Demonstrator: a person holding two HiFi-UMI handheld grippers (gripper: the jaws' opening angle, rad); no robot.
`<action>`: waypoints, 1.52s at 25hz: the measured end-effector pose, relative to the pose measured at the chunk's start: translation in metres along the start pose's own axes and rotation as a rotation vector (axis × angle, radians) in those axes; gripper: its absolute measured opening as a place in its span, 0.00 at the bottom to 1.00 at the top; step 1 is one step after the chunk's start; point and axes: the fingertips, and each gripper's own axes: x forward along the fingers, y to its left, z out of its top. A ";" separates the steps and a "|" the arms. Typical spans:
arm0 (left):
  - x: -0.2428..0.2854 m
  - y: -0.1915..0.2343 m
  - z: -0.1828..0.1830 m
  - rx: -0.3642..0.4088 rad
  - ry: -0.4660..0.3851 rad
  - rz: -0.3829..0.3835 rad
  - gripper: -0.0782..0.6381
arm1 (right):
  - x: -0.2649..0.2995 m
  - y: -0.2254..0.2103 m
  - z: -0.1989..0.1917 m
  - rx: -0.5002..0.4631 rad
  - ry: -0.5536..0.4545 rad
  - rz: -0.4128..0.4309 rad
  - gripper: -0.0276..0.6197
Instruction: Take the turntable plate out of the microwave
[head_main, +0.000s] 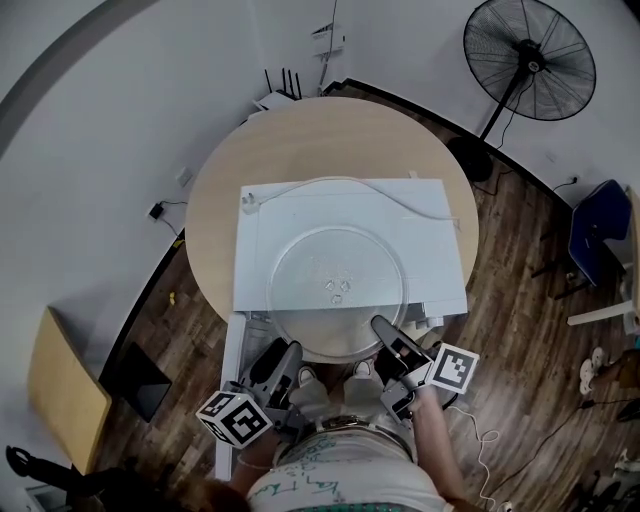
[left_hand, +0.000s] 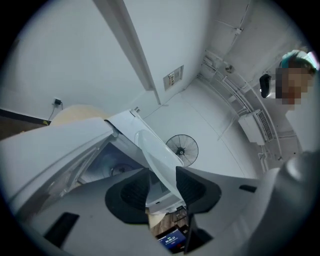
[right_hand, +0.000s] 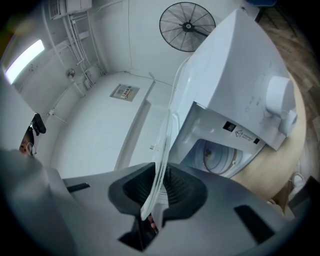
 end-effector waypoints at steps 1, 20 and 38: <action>0.000 -0.001 -0.005 -0.009 0.022 -0.017 0.33 | 0.000 -0.001 0.000 0.004 -0.002 -0.002 0.10; 0.013 -0.002 0.003 -0.185 -0.062 -0.103 0.22 | 0.014 0.005 0.010 -0.067 0.036 -0.002 0.13; 0.030 0.013 0.014 -0.147 -0.111 -0.009 0.20 | -0.022 0.003 0.003 -0.945 0.218 -0.419 0.46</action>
